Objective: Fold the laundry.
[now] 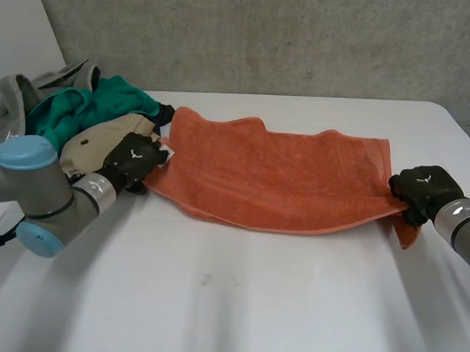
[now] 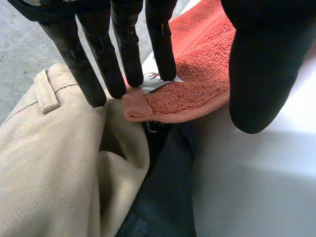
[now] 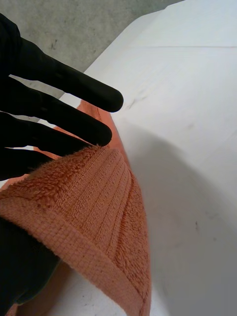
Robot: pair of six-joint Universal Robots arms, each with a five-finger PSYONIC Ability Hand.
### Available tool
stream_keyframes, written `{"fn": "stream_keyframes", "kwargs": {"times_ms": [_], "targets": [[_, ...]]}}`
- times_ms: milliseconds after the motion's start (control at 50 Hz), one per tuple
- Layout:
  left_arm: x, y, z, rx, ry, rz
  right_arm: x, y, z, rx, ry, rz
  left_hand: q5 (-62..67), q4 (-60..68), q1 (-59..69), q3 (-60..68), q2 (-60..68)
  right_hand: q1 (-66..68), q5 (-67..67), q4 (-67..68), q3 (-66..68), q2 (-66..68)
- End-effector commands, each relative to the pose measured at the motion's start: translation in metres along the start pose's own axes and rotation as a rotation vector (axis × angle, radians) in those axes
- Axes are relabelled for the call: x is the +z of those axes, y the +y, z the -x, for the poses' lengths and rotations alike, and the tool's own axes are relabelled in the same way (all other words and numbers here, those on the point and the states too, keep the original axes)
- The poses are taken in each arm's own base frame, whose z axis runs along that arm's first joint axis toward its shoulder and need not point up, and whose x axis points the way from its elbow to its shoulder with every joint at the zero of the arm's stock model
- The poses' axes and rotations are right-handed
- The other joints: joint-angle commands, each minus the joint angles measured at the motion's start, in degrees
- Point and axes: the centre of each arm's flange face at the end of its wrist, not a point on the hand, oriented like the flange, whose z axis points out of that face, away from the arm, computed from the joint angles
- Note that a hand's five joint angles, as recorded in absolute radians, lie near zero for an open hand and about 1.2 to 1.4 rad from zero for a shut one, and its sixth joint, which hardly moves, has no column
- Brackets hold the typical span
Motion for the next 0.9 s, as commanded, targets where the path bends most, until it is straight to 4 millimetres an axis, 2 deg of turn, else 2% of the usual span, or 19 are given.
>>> {"fn": "stream_keyframes", "kwargs": {"times_ms": [20, 40, 160, 200, 240, 260, 320, 360, 400, 420, 460, 480, 540, 560, 640, 700, 760, 860, 900], "targets": [[0.012, 0.001, -0.001, 0.029, -0.006, -0.027, 0.000, 0.000, 0.000, 0.000, 0.000, 0.002, 36.7, 37.2, 36.9, 37.1, 36.8, 16.1, 13.1, 11.3, 11.8, 12.8], [0.013, 0.000, -0.001, 0.036, -0.007, -0.031, 0.000, 0.001, -0.001, -0.001, 0.004, 0.004, 46.6, 47.1, 46.9, 47.0, 46.8, 16.1, 13.1, 11.3, 11.8, 12.8], [0.010, -0.018, -0.004, 0.078, -0.040, -0.028, -0.002, -0.006, -0.006, -0.014, 0.025, -0.009, 46.7, 47.2, 47.0, 47.1, 46.9, 16.1, 13.1, 11.3, 11.8, 12.8], [-0.003, -0.043, 0.014, 0.093, -0.109, -0.026, -0.014, -0.023, -0.015, -0.030, 0.049, -0.034, 46.7, 47.2, 47.0, 47.1, 46.9, 16.1, 13.1, 11.3, 11.8, 12.8], [-0.017, -0.062, 0.019, 0.101, -0.140, -0.033, -0.025, -0.035, -0.018, -0.035, 0.051, -0.036, 46.7, 47.2, 47.0, 47.1, 46.9, 16.1, 13.1, 11.3, 11.8, 12.8], [-0.033, -0.078, 0.023, 0.107, -0.166, -0.036, -0.037, -0.047, -0.023, -0.042, 0.051, -0.036, 46.7, 47.2, 47.0, 47.1, 46.9, 16.1, 13.1, 11.3, 11.8, 12.8], [-0.054, -0.094, 0.023, 0.122, -0.184, -0.038, -0.053, -0.058, -0.028, -0.044, 0.042, -0.012, 46.7, 47.2, 47.0, 47.1, 46.9, 16.1, 13.1, 11.3, 11.8, 12.8], [-0.081, -0.108, 0.020, 0.124, -0.186, -0.020, -0.067, -0.063, -0.033, -0.041, 0.034, 0.027, 46.7, 47.2, 47.0, 47.1, 46.9, 16.1, 13.1, 11.3, 11.8, 12.8], [-0.102, -0.117, 0.015, 0.129, -0.172, 0.004, -0.076, -0.064, -0.038, -0.050, 0.033, 0.059, 46.7, 47.2, 47.0, 47.1, 46.9, 16.1, 13.1, 11.3, 11.8, 12.8], [-0.121, -0.121, 0.007, 0.139, -0.144, 0.041, -0.084, -0.062, -0.041, -0.078, 0.028, 0.096, 46.7, 47.2, 47.0, 47.1, 46.9, 16.1, 13.1, 11.3, 11.8, 12.8], [-0.139, -0.121, -0.002, 0.144, -0.102, 0.097, -0.091, -0.057, -0.042, -0.122, 0.012, 0.144, 46.7, 47.2, 47.0, 47.1, 46.9, 16.1, 13.1, 11.3, 11.8, 12.8], [-0.157, -0.120, -0.012, 0.154, -0.054, 0.161, -0.098, -0.050, -0.041, -0.174, -0.017, 0.196, 46.7, 47.2, 47.0, 47.1, 46.9, 16.1, 13.1, 11.3, 11.8, 12.8], [-0.184, -0.115, -0.030, 0.162, 0.047, 0.278, -0.108, -0.038, -0.035, -0.247, -0.085, 0.275, 46.7, 47.2, 47.0, 47.1, 46.9, 16.1, 13.1, 11.3, 11.8, 12.8], [-0.200, -0.112, -0.041, 0.164, 0.116, 0.354, -0.113, -0.030, -0.031, -0.286, -0.133, 0.323, 46.7, 47.2, 47.0, 47.1, 46.9, 16.1, 13.1, 11.3, 11.8, 12.8], [-0.226, -0.108, -0.063, 0.145, 0.267, 0.468, -0.120, -0.012, -0.023, -0.353, -0.228, 0.405, 46.7, 47.2, 47.0, 47.1, 46.9, 16.1, 13.1, 11.3, 11.8, 12.8], [-0.224, -0.108, -0.065, 0.151, 0.274, 0.462, -0.118, -0.009, -0.021, -0.374, -0.248, 0.408, 46.7, 47.2, 47.0, 47.1, 46.9, 16.1, 13.1, 11.3, 11.8, 12.8], [-0.201, -0.102, -0.058, 0.177, 0.221, 0.420, -0.106, 0.000, -0.021, -0.350, -0.256, 0.422, 46.7, 47.2, 47.0, 47.1, 46.9, 16.1, 13.1, 11.3, 11.8, 12.8], [-0.152, -0.090, -0.041, 0.213, 0.116, 0.365, -0.074, 0.012, -0.032, -0.292, -0.207, 0.427, 46.7, 47.2, 47.0, 47.1, 46.9, 16.1, 13.1, 11.3, 11.8, 12.8], [-0.124, -0.085, -0.033, 0.237, 0.061, 0.346, -0.061, 0.011, -0.038, -0.282, -0.156, 0.409, 46.7, 47.2, 47.0, 47.1, 46.9, 16.1, 13.1, 11.3, 11.8, 12.8]]}}
